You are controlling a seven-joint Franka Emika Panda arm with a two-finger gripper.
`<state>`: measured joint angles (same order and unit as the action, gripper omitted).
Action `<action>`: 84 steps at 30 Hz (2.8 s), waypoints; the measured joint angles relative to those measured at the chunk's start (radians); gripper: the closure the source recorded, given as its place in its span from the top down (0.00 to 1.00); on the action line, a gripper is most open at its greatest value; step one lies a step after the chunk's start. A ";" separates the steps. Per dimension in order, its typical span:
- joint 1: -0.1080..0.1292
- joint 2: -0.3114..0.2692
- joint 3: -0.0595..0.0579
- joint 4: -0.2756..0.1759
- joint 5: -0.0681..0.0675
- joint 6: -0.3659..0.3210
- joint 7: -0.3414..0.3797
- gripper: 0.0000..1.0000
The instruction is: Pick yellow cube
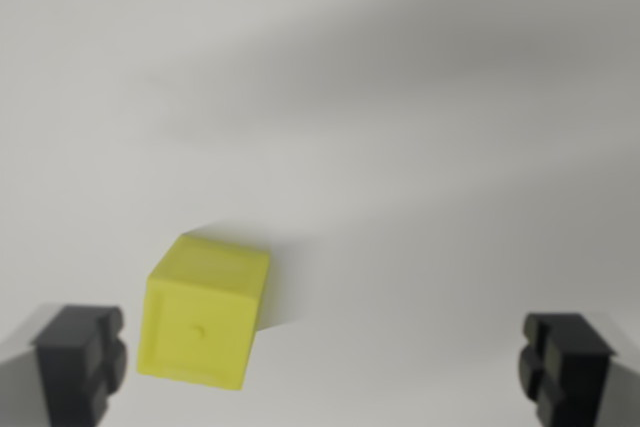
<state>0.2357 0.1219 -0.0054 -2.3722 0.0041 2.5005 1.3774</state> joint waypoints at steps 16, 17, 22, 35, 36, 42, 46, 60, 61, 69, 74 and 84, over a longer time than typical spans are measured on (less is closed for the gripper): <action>0.075 0.064 0.000 -0.048 -0.001 0.110 0.153 1.00; 0.080 0.068 0.000 -0.051 -0.001 0.116 0.162 1.00; 0.105 0.093 0.000 -0.061 -0.001 0.150 0.210 1.00; 0.169 0.165 -0.001 -0.075 0.000 0.235 0.335 1.00; 0.175 0.171 -0.001 -0.076 0.000 0.242 0.345 1.00; 0.205 0.208 -0.001 -0.077 0.001 0.278 0.403 1.00; 0.216 0.229 -0.001 -0.077 0.002 0.299 0.421 1.00; 0.218 0.327 -0.001 -0.054 0.005 0.373 0.426 1.00; 0.218 0.334 -0.001 -0.052 0.006 0.378 0.426 1.00; 0.218 0.363 -0.001 -0.043 0.008 0.399 0.428 0.00; 0.218 0.351 -0.001 -0.047 0.008 0.391 0.429 0.00; 0.218 0.279 -0.001 -0.066 0.005 0.338 0.431 0.00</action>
<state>0.4536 0.4010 -0.0066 -2.4385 0.0092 2.8388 1.8085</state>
